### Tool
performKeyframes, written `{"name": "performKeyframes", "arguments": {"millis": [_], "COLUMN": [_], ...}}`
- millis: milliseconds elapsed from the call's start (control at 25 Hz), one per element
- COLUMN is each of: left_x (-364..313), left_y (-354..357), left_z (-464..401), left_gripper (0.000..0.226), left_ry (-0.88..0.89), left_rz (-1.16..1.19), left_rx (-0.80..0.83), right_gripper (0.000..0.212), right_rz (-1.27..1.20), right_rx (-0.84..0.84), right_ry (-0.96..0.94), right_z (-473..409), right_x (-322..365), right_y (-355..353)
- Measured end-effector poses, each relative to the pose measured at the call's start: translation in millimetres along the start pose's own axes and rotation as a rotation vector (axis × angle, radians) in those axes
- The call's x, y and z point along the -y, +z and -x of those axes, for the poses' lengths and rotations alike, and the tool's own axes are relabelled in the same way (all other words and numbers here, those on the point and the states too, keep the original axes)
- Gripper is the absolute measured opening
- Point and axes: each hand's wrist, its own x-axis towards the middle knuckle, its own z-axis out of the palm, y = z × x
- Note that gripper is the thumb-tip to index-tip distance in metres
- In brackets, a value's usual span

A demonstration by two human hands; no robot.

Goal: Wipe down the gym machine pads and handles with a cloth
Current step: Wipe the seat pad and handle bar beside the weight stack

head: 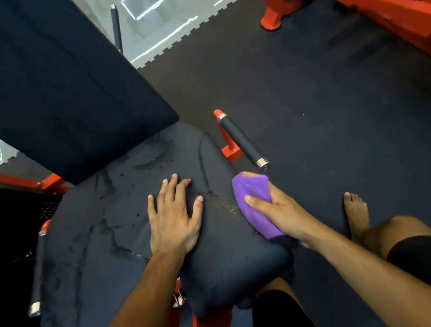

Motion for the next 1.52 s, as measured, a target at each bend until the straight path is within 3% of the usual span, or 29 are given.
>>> {"name": "performKeyframes", "arguments": {"millis": [80,240,360,480,760,920,1000,1080,1360,1520], "left_x": [-0.7,1.3,0.8,-0.5,-3.4,16.6,37.8,52.4,61.5,60.6], "left_y": [0.4,-1.2,-2.7,-0.2,-3.5,-29.4,-30.9,-18.8,-1.5,-1.4], "left_z": [-0.5,-2.9,-3.8,-6.7,-3.5,-32.7,-53.0,-65.6,-70.7,-67.8], "left_gripper": [0.069,0.075,0.076,0.077,0.079,0.089,0.087,0.079,0.080,0.081], "left_ry": [0.005,0.011,0.008,0.021,-0.001,0.011,-0.083,-0.182,-0.152,-0.143], "left_rz": [-0.017,-0.093,-0.105,-0.121,-0.104,-0.054,-0.061,-0.054,-0.076,-0.064], "left_rx": [0.026,0.092,0.126,0.137,0.201,0.146,0.103,0.125,0.084,0.080], "right_gripper": [0.048,0.056,0.049,0.041,0.050,0.041,0.036,0.035,0.032,0.034], "right_rz": [0.095,0.084,0.033,0.048,0.207,0.230,0.179,0.161,0.279,0.236], "right_rx": [-0.070,-0.002,-0.033,-0.047,-0.092,-0.022,-0.056,-0.106,-0.106,-0.074], "right_ry": [-0.034,-0.003,-0.045,0.065,0.034,0.028,0.018,-0.031,-0.031,-0.045], "right_z": [-43.5,-114.4,-56.5,-6.0,-98.4,-50.2,-42.5,-64.3,-216.7,-222.6], "right_x": [15.9,41.4,24.4,17.9,45.6,41.4,32.8,28.2,76.4,89.0], "right_y": [8.1,9.9,4.8,3.0,20.1,-7.3,-17.1,-8.1,33.4,35.8]}}
